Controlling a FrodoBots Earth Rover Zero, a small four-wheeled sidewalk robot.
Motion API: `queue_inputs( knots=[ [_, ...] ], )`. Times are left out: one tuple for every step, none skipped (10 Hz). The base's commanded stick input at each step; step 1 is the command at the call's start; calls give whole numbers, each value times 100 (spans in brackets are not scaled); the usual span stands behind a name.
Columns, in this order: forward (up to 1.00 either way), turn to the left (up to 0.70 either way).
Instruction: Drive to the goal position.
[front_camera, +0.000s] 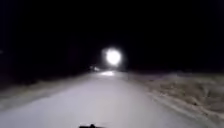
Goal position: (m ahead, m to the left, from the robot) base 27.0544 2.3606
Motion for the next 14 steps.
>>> queue_inputs(
  knots=[
    [100, 0],
    [100, 0],
    [100, 0],
    [100, 0],
    [100, 40],
    [100, 32],
    [100, 7],
    [100, 0],
    [100, 0],
    [100, 0],
    [100, 0],
    [100, 0],
    [100, 0],
    [100, 0]
  ],
)
